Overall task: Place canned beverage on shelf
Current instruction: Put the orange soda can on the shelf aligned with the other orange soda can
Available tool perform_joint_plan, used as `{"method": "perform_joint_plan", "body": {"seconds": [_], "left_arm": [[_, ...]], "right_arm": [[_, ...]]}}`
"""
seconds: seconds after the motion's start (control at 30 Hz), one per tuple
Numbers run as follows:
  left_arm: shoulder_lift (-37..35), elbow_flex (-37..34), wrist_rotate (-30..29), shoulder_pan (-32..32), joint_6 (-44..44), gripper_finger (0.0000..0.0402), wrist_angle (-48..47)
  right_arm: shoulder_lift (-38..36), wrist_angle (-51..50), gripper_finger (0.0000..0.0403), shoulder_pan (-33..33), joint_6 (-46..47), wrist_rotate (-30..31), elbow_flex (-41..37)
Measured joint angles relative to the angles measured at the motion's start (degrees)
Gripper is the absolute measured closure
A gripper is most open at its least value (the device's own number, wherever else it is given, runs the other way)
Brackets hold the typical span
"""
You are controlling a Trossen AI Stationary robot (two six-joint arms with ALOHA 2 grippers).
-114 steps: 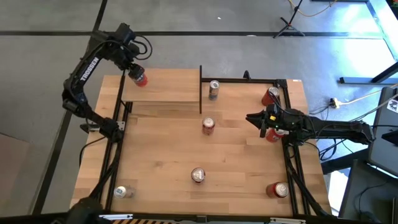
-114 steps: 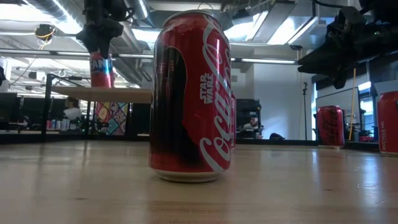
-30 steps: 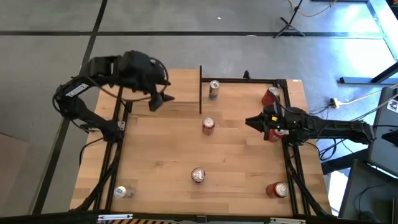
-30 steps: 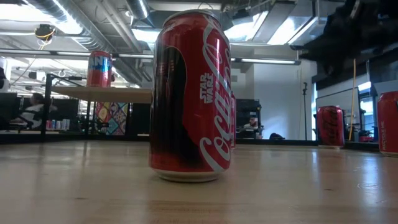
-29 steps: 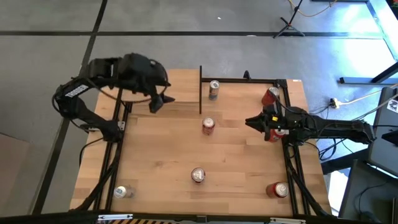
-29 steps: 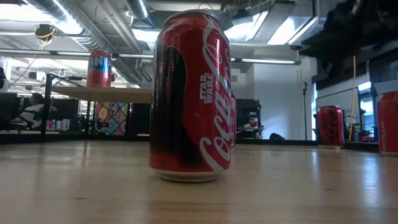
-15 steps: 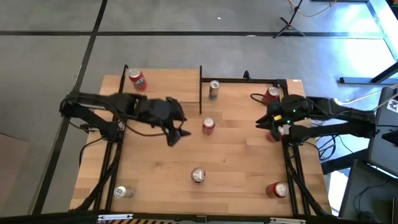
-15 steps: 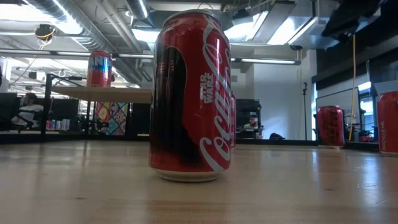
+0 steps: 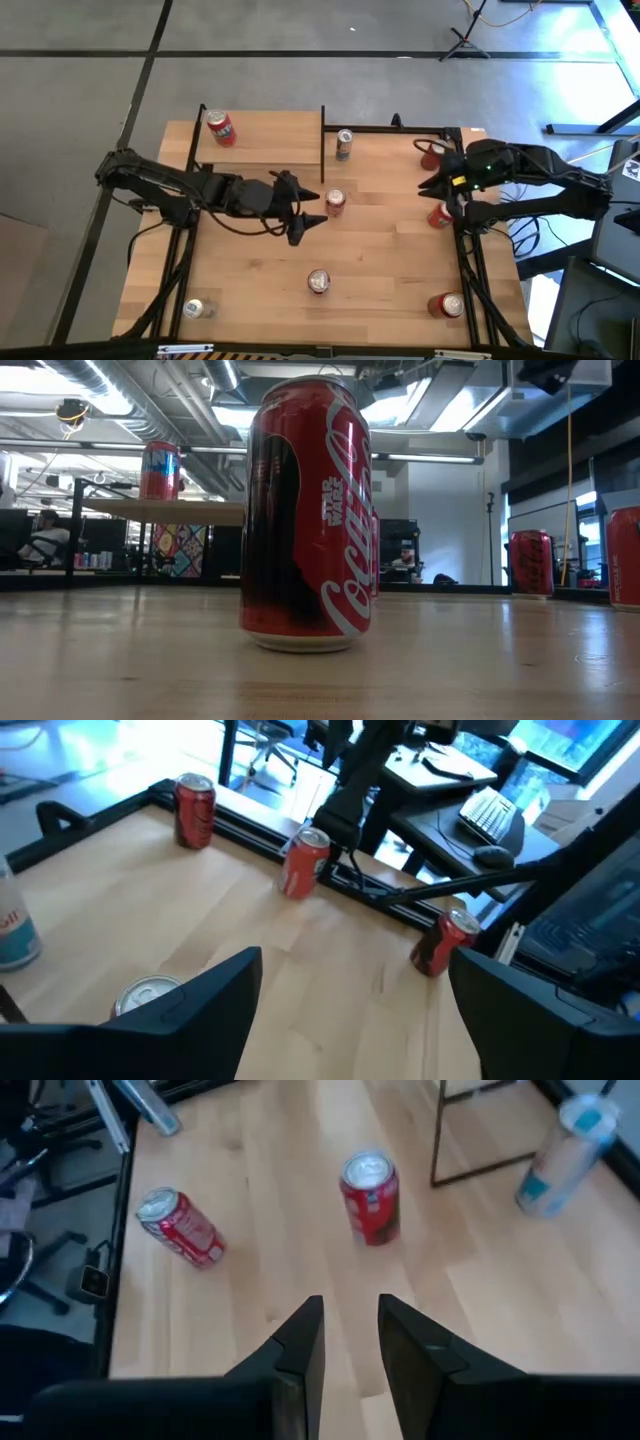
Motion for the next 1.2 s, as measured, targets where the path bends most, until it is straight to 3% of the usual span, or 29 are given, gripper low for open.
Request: {"method": "perform_joint_plan", "body": {"seconds": [0.2,0.4,0.5,0.67,0.8,0.9,1.03,1.2], "left_arm": [[0.00,0.00,-2.86,0.04,0.00,0.0092,0.22],[0.33,0.00,-2.32,0.06,-0.81,0.0092,0.07],[0.79,0.01,-2.26,0.06,-0.80,0.0092,0.18],[1.70,0.00,-1.46,0.06,-0.48,0.0092,0.08],[1.90,0.00,0.17,0.06,-0.74,0.0092,-0.07],[2.16,0.02,0.39,0.06,-0.76,0.0092,0.02],[2.12,0.02,1.04,0.06,-0.94,0.0092,0.11],[2.12,0.02,1.16,0.06,-0.98,0.0092,0.11]], "right_arm": [[0.85,1.23,0.0317,0.00,2.44,3.00,-0.02],[3.86,-15.20,0.0305,-0.07,5.62,5.74,-0.09],[6.59,-22.80,0.0263,-0.07,8.08,8.04,-0.36],[10.89,-30.55,0.0155,-0.09,13.09,13.71,-2.12],[12.04,-28.66,0.0079,-0.09,13.28,8.73,-4.66],[13.40,-30.49,0.0037,0.04,13.18,8.63,-6.77],[13.90,-30.33,0.0007,-0.04,13.16,9.88,-9.69],[14.01,-30.14,0.0015,0.00,12.20,9.38,-11.53]]}}
